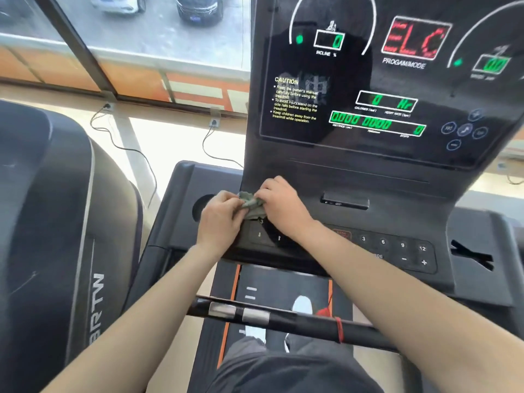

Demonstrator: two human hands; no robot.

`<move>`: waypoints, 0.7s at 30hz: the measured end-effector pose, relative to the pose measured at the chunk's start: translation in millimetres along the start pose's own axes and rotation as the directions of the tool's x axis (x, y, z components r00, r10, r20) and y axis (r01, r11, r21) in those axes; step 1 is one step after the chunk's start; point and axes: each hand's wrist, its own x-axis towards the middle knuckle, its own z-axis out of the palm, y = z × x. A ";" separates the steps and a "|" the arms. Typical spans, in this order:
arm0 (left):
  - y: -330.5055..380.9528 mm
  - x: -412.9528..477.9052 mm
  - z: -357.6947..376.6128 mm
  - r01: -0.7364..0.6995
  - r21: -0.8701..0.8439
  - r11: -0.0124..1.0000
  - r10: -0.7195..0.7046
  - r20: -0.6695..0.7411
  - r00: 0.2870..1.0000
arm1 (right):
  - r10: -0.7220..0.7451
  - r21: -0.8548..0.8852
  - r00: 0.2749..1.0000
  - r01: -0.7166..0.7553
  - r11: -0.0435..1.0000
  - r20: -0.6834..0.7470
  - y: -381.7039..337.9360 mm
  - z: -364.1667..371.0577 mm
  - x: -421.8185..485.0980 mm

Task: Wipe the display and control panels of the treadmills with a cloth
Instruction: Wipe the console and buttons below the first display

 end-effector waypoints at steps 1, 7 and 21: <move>1.4 9.7 1.8 -0.021 -0.004 1.000 0.021 -0.001 1.000 | -0.003 -0.013 1.000 0.003 1.000 -0.007 7.9 -2.8 2.8; 7.3 37.1 3.3 -0.058 -0.024 0.998 0.058 0.004 0.998 | 0.036 -0.016 0.997 -0.037 0.999 -0.067 12.1 -1.8 7.3; -10.5 -82.4 -26.1 0.009 0.004 1.000 -0.010 0.147 0.989 | -0.096 0.103 0.990 0.085 0.991 0.108 -45.3 18.2 -78.4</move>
